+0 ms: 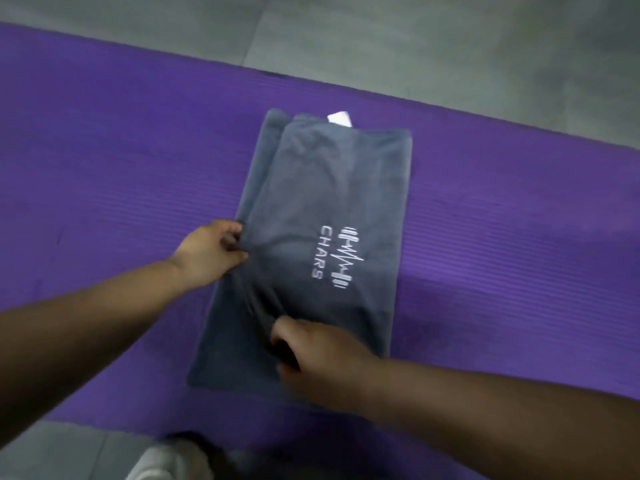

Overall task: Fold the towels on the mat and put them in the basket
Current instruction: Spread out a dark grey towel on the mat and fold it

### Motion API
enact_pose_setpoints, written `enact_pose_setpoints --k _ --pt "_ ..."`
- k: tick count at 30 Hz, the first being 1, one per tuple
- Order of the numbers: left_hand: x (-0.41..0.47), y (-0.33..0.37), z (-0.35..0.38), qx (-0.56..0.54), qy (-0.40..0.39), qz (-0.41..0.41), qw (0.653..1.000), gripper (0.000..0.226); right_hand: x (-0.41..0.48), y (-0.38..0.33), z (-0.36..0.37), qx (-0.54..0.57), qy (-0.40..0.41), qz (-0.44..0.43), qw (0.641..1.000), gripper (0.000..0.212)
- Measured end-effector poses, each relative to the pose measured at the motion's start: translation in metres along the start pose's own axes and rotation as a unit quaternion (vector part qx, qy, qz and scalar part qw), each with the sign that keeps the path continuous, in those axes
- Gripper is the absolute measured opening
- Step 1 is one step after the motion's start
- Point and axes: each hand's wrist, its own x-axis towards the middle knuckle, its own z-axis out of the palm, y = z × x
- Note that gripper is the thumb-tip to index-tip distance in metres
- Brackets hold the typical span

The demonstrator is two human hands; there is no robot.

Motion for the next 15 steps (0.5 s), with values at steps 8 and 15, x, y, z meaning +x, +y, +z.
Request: enact_pose_setpoints --k 8,15 --pt "0.036 -0.001 -0.009 -0.075 0.051 0.042 0.995 0.033 0.037 -0.037 0.046 -0.023 -0.078 0.100 0.992 0.024" --pt "0.087 0.047 -0.011 -0.074 0.059 0.104 0.990 0.038 0.046 -0.037 0.096 -0.093 0.082 0.169 0.978 0.042"
